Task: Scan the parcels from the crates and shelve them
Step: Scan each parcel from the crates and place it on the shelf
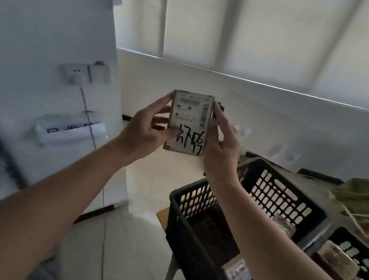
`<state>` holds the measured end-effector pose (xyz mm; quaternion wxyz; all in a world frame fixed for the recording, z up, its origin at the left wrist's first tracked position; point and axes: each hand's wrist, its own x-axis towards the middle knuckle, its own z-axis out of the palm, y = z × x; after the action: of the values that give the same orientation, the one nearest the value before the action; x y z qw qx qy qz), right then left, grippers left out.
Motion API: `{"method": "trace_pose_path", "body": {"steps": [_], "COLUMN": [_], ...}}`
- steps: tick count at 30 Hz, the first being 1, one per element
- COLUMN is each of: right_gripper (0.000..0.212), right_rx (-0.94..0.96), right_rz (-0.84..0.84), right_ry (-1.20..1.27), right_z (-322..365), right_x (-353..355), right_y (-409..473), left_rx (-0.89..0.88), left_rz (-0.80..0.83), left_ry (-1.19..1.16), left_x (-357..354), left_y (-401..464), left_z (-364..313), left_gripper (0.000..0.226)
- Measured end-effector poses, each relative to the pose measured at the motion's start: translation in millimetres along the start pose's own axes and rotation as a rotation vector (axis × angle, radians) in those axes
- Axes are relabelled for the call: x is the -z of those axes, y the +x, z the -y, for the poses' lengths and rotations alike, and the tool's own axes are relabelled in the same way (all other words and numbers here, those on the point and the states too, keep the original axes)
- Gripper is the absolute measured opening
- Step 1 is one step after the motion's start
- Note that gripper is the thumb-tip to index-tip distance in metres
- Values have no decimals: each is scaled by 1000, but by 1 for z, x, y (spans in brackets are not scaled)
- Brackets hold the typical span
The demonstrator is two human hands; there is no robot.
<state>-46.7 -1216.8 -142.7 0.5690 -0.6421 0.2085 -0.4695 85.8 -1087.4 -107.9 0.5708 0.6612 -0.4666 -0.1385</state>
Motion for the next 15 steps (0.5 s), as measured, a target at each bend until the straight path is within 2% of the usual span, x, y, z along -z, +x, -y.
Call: {"method": "trace_pose_path", "body": {"steps": [7,10,15], "right_gripper": [42,42,41], "right_rx": [32,53,96], "right_rz": [235,329,452], "right_ry": [81,112,165], "right_z": [39,60,94], "right_x": [-99,-149,-235], "right_y": [-59,-94,-165], "left_rx": [-68,-157,-247], "left_rz": [-313,-445,-577], "left_ry": [250,334,443], "left_x": [95,139,218], "left_y": [-96,-146,-235], "left_z": [-17,-25,-45], "left_gripper": [82,80,74]}}
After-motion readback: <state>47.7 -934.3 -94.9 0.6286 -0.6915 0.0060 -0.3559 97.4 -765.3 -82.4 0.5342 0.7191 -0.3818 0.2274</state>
